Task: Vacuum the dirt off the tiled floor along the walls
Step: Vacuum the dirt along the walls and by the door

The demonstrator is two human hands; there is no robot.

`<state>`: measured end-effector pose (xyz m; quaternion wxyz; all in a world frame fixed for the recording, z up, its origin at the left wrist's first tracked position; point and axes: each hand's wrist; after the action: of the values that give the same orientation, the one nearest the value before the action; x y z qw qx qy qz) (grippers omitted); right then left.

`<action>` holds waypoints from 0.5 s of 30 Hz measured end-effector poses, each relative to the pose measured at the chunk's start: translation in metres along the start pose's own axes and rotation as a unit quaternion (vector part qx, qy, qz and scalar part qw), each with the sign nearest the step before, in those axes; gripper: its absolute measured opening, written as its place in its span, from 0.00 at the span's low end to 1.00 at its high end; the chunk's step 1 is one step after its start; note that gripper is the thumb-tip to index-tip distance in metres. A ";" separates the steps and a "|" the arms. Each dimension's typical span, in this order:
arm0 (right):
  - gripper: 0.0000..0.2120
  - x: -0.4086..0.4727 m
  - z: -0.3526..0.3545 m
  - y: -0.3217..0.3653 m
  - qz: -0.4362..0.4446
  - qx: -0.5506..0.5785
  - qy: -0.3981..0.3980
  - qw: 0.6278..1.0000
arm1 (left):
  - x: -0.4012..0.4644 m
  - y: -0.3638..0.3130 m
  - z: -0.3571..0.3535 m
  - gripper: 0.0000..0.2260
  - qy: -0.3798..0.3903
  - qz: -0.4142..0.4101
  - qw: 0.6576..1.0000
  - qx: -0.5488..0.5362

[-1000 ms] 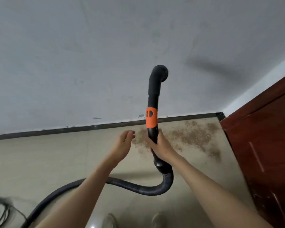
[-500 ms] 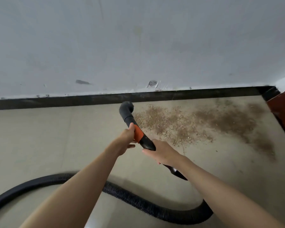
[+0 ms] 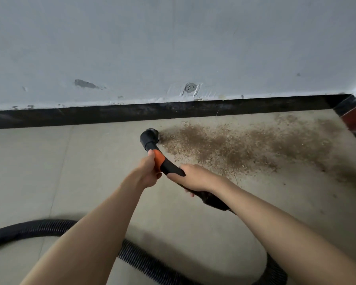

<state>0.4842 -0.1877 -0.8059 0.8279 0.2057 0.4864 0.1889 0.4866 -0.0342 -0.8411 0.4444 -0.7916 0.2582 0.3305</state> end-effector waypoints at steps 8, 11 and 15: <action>0.22 -0.012 -0.005 -0.007 -0.024 -0.095 -0.044 0.994 | 0.010 -0.013 0.013 0.17 -0.017 -0.002 0.997 -0.070; 0.21 -0.008 -0.006 -0.007 -0.015 -0.141 -0.070 0.987 | 0.006 -0.010 0.010 0.11 -0.030 0.011 0.997 -0.070; 0.22 0.002 -0.003 -0.010 -0.015 -0.159 -0.078 0.984 | 0.006 -0.013 0.011 0.10 -0.061 0.012 0.996 -0.064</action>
<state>0.4834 -0.1945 -0.8141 0.8884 0.0782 0.3868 0.2344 0.4962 -0.0194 -0.8427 0.4035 -0.7936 0.2186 0.3995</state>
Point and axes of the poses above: each hand's wrist, its own x-axis towards the middle knuckle, its own z-axis out of the back of the hand, y = z × x, and after that the axes turned 14 degrees about y, right-handed
